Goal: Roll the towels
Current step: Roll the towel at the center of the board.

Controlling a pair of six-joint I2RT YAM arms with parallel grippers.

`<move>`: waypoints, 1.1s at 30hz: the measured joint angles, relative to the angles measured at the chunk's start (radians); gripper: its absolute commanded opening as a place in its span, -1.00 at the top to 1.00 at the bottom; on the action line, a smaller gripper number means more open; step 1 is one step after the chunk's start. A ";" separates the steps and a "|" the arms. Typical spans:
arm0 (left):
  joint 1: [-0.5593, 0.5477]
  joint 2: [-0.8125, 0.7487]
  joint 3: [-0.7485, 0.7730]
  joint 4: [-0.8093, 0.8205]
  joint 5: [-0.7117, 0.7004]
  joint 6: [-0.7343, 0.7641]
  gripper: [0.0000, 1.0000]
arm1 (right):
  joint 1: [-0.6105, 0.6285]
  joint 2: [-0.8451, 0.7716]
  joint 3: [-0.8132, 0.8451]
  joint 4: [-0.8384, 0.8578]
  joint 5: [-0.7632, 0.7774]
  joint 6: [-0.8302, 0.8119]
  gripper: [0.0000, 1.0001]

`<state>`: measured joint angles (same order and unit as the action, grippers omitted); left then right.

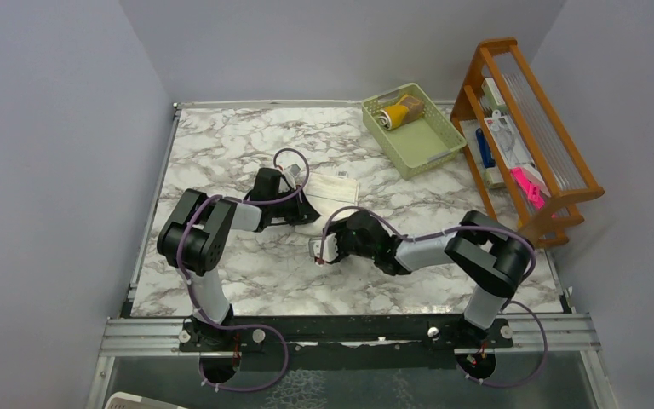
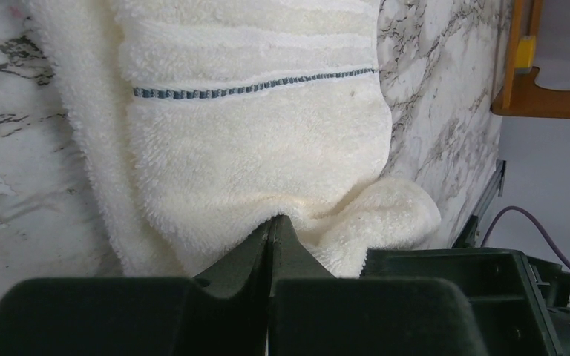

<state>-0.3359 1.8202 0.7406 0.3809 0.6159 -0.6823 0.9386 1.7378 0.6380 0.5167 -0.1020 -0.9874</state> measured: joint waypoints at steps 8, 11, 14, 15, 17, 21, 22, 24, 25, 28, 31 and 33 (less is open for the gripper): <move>0.000 0.000 0.003 -0.004 0.002 0.004 1.00 | -0.012 0.058 0.153 -0.200 0.021 0.022 0.77; 0.002 -0.003 0.012 -0.019 0.000 0.003 1.00 | -0.023 0.065 0.223 -0.315 -0.002 0.066 0.78; 0.012 -0.029 0.025 -0.080 -0.017 0.005 1.00 | -0.047 0.068 0.292 -0.434 -0.086 0.129 0.78; 0.019 -0.044 0.032 -0.114 -0.022 0.005 1.00 | -0.055 0.070 0.313 -0.469 -0.119 0.151 0.78; 0.055 -0.089 0.050 -0.186 -0.026 0.010 1.00 | -0.072 0.072 0.350 -0.534 -0.190 0.198 0.79; 0.175 -0.187 0.105 -0.286 -0.021 0.032 1.00 | -0.090 0.072 0.392 -0.632 -0.362 0.316 0.77; 0.206 -0.215 0.122 -0.310 -0.018 0.044 1.00 | -0.097 0.072 0.398 -0.653 -0.411 0.346 0.77; 0.258 -0.268 0.150 -0.349 -0.011 0.069 1.00 | -0.113 0.071 0.407 -0.690 -0.509 0.405 0.77; 0.270 -0.294 0.154 -0.364 -0.005 0.084 1.00 | -0.122 0.069 0.406 -0.702 -0.555 0.437 0.76; 0.269 -0.360 0.147 -0.397 0.031 0.121 1.00 | -0.163 0.068 0.406 -0.706 -0.673 0.559 0.74; 0.263 -0.414 0.110 -0.398 0.071 0.144 1.00 | -0.208 0.072 0.413 -0.704 -0.747 0.663 0.74; 0.261 -0.441 0.076 -0.397 0.099 0.150 1.00 | -0.235 0.095 0.440 -0.703 -0.789 0.719 0.75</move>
<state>-0.0753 1.3796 0.8162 -0.0166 0.7147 -0.5320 0.7033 1.8332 1.0779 -0.1867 -0.8906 -0.2687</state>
